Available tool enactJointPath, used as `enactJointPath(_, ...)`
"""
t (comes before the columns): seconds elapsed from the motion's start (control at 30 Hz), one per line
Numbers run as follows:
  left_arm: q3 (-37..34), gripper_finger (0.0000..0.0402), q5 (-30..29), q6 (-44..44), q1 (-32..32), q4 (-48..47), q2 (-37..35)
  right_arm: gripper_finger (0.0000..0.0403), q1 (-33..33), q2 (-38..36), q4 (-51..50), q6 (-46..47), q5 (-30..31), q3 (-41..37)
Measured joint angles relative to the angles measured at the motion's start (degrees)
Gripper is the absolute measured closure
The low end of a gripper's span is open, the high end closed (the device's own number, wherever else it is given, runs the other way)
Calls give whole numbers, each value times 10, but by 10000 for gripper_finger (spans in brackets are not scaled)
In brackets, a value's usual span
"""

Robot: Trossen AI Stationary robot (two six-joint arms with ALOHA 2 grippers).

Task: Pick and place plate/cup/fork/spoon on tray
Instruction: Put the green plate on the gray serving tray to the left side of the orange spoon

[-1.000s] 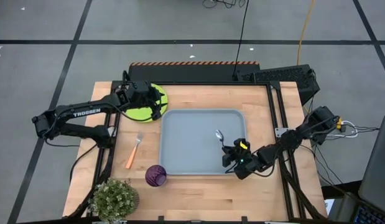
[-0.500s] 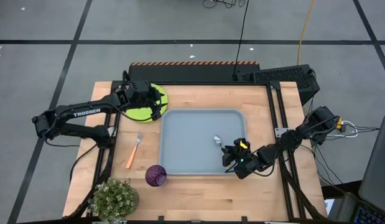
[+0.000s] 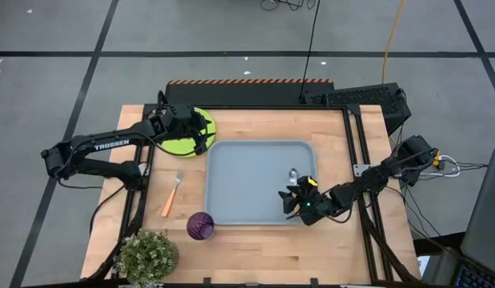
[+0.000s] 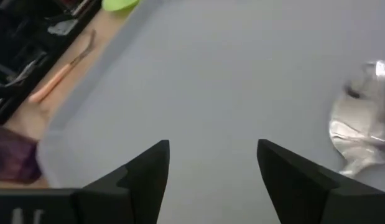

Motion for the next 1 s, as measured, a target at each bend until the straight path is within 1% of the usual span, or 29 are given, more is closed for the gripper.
enactJointPath(0.23, 0, 176, 0, 1, 0, 0, 0, 201, -23, -74, 2, -79, -3, 2)
enactJointPath(0.3, 0, 176, 0, 1, 0, 0, 0, 207, -30, -98, -2, -111, -4, 4)
enactJointPath(0.37, 0, 176, 0, 3, 0, -1, 0, 210, -40, -116, 1, -161, -4, 21)
enactJointPath(0.43, 0, 176, 0, 6, 0, -1, 0, 210, -49, -128, 4, -238, -4, 45)
enactJointPath(0.5, 0, 176, 0, 6, 0, -2, 0, 210, -59, -129, 44, -338, -4, 67)
enactJointPath(0.57, 0, 176, 6, 6, 0, -4, 0, 209, -66, -128, 117, -457, -4, 72)
enactJointPath(0.63, 0, 177, 27, 8, -1, -12, 0, 209, -71, -122, 212, -573, -5, 72)
enactJointPath(0.7, 0, 177, 49, 10, -1, -10, -1, 209, -75, -113, 279, -660, -5, 66)
enactJointPath(0.73, 0, 177, 61, 10, 0, -10, -4, 209, -77, -108, 298, -690, -5, 64)
enactJointPath(0.8, 0, 177, 78, 14, 0, -9, -14, 209, -84, -100, 310, -720, -6, 63)
enactJointPath(0.93, 0, 177, 83, 16, 5, -2, -64, 209, -101, -90, 311, -720, -8, 59)
enactJointPath(1.0, 0, 177, 83, 9, 6, 5, -100, 209, -108, -88, 313, -720, -36, 59)
